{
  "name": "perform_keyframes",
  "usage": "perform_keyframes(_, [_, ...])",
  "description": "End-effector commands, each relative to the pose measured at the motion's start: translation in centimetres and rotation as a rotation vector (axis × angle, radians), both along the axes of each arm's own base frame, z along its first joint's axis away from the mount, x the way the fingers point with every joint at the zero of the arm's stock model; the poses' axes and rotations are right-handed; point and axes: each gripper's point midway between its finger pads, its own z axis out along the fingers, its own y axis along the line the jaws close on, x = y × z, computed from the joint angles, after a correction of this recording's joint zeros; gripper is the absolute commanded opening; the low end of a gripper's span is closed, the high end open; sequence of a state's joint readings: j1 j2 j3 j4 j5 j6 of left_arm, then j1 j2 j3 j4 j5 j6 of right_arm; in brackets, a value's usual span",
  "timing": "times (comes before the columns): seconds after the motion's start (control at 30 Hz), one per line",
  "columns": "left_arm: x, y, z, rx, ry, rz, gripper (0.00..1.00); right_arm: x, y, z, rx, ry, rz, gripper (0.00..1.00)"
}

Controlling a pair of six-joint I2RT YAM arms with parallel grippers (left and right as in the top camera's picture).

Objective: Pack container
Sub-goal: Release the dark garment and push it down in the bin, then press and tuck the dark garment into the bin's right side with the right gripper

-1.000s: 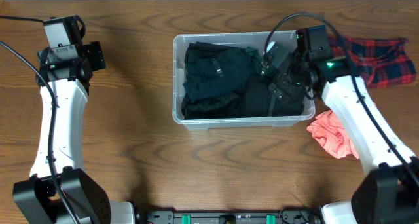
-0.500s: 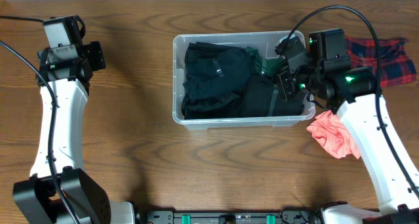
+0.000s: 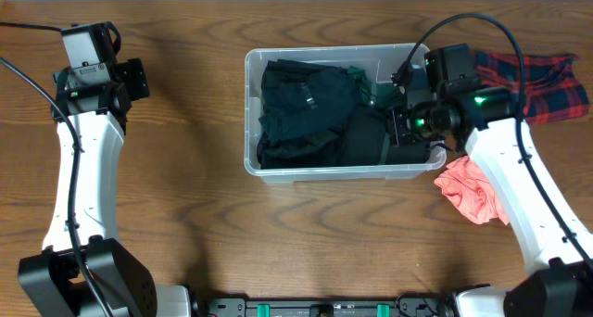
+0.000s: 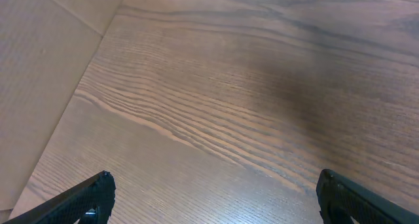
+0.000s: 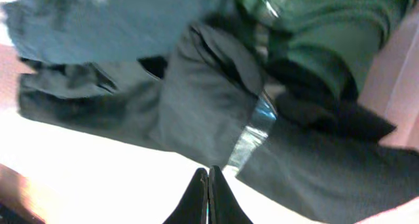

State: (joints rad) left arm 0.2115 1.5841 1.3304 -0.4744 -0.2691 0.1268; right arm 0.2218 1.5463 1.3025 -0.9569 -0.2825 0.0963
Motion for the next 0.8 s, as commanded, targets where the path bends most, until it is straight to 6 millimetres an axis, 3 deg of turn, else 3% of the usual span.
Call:
perform_keyframes(0.0, [-0.1, 0.3, -0.1, 0.002, 0.004, 0.017, 0.98, 0.2, -0.3, -0.6, -0.044, 0.019, -0.037, 0.01])
perform_keyframes(0.37, [-0.1, 0.3, -0.1, 0.002, 0.004, 0.017, 0.98, 1.3, -1.1, -4.4, -0.156, 0.074, -0.050, 0.01])
perform_keyframes(0.57, [-0.1, 0.3, -0.1, 0.002, 0.004, 0.017, 0.98, 4.3, -1.7, -7.0, -0.221, 0.024, -0.078, 0.01])
perform_keyframes(0.77, [-0.1, 0.3, -0.1, 0.002, 0.004, 0.017, 0.98, 5.2, -1.4, -11.2, -0.236, 0.077, -0.072, 0.01])
